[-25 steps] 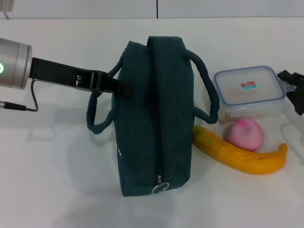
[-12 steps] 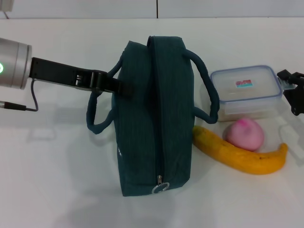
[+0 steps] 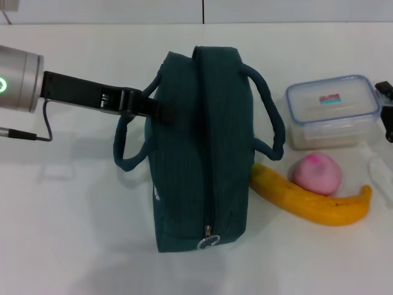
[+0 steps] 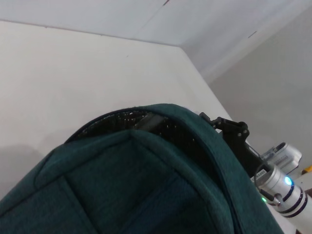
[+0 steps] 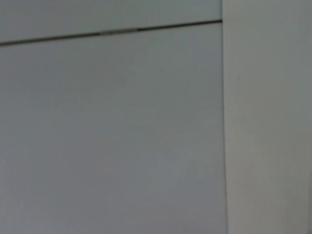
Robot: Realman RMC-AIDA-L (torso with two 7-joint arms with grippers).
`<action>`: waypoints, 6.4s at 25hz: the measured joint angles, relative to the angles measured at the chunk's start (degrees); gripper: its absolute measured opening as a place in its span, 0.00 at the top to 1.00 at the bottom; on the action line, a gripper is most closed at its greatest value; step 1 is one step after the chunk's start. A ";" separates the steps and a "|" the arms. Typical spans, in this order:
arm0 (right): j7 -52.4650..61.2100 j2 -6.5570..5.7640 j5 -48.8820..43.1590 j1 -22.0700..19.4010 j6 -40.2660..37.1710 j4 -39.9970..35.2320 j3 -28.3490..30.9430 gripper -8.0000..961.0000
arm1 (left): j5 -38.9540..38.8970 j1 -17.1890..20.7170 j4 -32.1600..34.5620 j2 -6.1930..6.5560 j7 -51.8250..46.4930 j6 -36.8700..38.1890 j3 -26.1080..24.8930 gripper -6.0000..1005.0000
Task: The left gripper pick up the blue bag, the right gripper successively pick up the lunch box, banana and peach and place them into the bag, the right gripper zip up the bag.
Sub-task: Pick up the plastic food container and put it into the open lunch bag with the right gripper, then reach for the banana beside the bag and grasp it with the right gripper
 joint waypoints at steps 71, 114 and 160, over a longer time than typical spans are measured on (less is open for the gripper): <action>-22.82 0.03 -7.26 17.33 -13.10 1.89 0.33 0.89 | -1.22 -12.33 -9.51 0.24 5.86 -9.57 0.00 0.95; -27.84 0.04 -14.60 24.58 0.28 4.16 -4.76 0.86 | -1.11 -13.82 -10.90 0.46 7.80 -10.62 -0.71 0.95; -64.11 -0.30 4.20 -2.78 -25.70 -9.82 -6.16 0.22 | -1.95 -11.85 -12.68 1.62 9.91 -13.33 -2.37 0.95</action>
